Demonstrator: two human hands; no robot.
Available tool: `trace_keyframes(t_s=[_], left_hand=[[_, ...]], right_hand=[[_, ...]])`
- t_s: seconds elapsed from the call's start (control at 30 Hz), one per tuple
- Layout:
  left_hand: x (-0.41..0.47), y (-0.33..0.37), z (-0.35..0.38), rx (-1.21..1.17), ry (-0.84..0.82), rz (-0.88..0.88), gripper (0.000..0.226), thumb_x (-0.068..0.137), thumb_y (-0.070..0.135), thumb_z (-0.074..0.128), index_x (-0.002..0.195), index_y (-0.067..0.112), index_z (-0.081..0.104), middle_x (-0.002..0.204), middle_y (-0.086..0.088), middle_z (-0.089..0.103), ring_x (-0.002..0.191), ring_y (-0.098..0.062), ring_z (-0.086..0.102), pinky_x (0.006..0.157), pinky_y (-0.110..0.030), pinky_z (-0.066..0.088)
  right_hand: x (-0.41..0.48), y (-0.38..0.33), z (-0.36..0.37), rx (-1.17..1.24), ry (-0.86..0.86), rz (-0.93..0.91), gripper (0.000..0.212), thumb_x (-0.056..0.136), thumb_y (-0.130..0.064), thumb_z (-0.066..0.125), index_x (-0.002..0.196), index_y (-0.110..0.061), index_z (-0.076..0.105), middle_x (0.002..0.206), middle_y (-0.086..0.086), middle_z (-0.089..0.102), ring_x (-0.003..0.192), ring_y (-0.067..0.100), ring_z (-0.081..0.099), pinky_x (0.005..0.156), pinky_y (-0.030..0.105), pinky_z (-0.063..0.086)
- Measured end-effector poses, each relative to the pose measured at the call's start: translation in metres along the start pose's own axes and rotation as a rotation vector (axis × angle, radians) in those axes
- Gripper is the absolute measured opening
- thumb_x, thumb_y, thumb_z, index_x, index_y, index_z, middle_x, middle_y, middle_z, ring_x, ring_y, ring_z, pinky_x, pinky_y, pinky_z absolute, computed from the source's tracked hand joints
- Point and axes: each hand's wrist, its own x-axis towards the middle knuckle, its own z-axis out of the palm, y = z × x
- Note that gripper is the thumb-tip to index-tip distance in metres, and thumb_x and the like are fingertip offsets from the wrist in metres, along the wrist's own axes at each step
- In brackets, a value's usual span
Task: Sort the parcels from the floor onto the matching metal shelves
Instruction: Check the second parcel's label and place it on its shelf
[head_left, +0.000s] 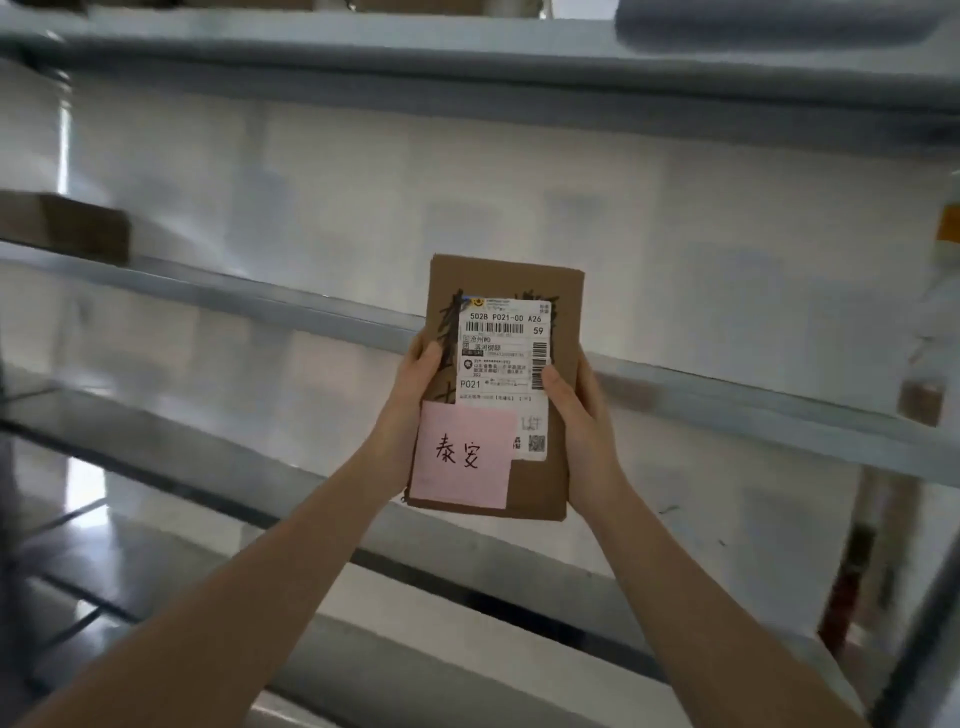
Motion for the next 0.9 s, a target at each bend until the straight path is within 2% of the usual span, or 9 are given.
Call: trace_keyframes(t_s=[0.07, 0.13, 0.2, 0.3, 0.43, 0.57, 0.7, 0.9], left_hand=[[0.001, 0.021, -0.033, 0.057, 0.071, 0.024, 0.041, 0.092, 0.032, 0.044, 0.129, 0.014, 0.042, 0.114, -0.014, 0.065, 0.072, -0.011, 0.071, 0.062, -0.025, 0.058], [0.0, 0.041, -0.067, 0.121, 0.138, 0.118, 0.052, 0.087, 0.033, 0.056, 0.129, 0.007, 0.042, 0.112, -0.016, 0.067, 0.062, -0.003, 0.069, 0.054, -0.016, 0.054], [-0.008, 0.058, -0.103, 0.088, 0.162, 0.137, 0.066, 0.077, 0.043, 0.064, 0.129, 0.009, 0.042, 0.102, -0.008, 0.072, 0.072, -0.011, 0.071, 0.06, -0.023, 0.058], [-0.024, 0.081, -0.16, 0.077, 0.193, 0.139, 0.062, 0.082, 0.042, 0.055, 0.135, 0.016, 0.036, 0.114, -0.015, 0.064, 0.082, -0.02, 0.07, 0.064, -0.03, 0.059], [-0.034, 0.119, -0.225, 0.158, 0.25, 0.224, 0.045, 0.086, 0.039, 0.051, 0.123, 0.015, 0.047, 0.113, -0.016, 0.064, 0.083, -0.02, 0.07, 0.066, -0.03, 0.059], [-0.053, 0.143, -0.29, 0.194, 0.331, 0.26, 0.056, 0.084, 0.04, 0.049, 0.134, 0.017, 0.039, 0.12, -0.018, 0.062, 0.089, -0.024, 0.068, 0.07, -0.033, 0.059], [-0.074, 0.158, -0.348, 0.185, 0.433, 0.28, 0.06, 0.084, 0.041, 0.05, 0.136, 0.015, 0.038, 0.128, -0.024, 0.056, 0.092, -0.029, 0.065, 0.071, -0.035, 0.059], [-0.079, 0.185, -0.438, 0.197, 0.575, 0.242, 0.062, 0.083, 0.045, 0.054, 0.136, 0.015, 0.041, 0.123, -0.022, 0.06, 0.086, -0.025, 0.069, 0.064, -0.033, 0.058]], right_hand=[[0.01, 0.02, 0.036, 0.037, -0.04, 0.028, 0.054, 0.089, -0.018, 0.058, 0.14, -0.026, 0.042, 0.125, 0.007, 0.065, 0.104, 0.024, 0.068, 0.08, 0.036, 0.059], [0.019, 0.036, 0.073, 0.068, -0.091, 0.05, 0.052, 0.089, -0.017, 0.058, 0.139, -0.025, 0.044, 0.123, 0.007, 0.067, 0.101, 0.023, 0.069, 0.075, 0.032, 0.059], [0.029, 0.053, 0.109, 0.088, -0.156, 0.057, 0.051, 0.088, -0.016, 0.058, 0.137, -0.026, 0.046, 0.118, 0.004, 0.069, 0.099, 0.022, 0.07, 0.072, 0.03, 0.059], [0.04, 0.079, 0.168, 0.112, -0.241, 0.074, 0.054, 0.086, -0.019, 0.06, 0.138, -0.027, 0.046, 0.12, 0.004, 0.068, 0.101, 0.022, 0.069, 0.075, 0.032, 0.059], [0.051, 0.113, 0.241, 0.163, -0.32, 0.114, 0.058, 0.081, -0.026, 0.063, 0.137, -0.029, 0.047, 0.12, 0.003, 0.068, 0.104, 0.023, 0.068, 0.082, 0.037, 0.058], [0.055, 0.147, 0.306, 0.181, -0.403, 0.146, 0.051, 0.088, -0.021, 0.059, 0.137, -0.028, 0.046, 0.121, 0.003, 0.068, 0.101, 0.02, 0.069, 0.076, 0.032, 0.059], [0.056, 0.182, 0.365, 0.181, -0.497, 0.18, 0.052, 0.086, -0.025, 0.06, 0.136, -0.03, 0.047, 0.119, 0.001, 0.069, 0.101, 0.019, 0.069, 0.077, 0.031, 0.059], [0.078, 0.242, 0.456, 0.216, -0.569, 0.26, 0.059, 0.083, -0.025, 0.062, 0.139, -0.028, 0.044, 0.123, 0.004, 0.066, 0.102, 0.021, 0.069, 0.073, 0.029, 0.06]])
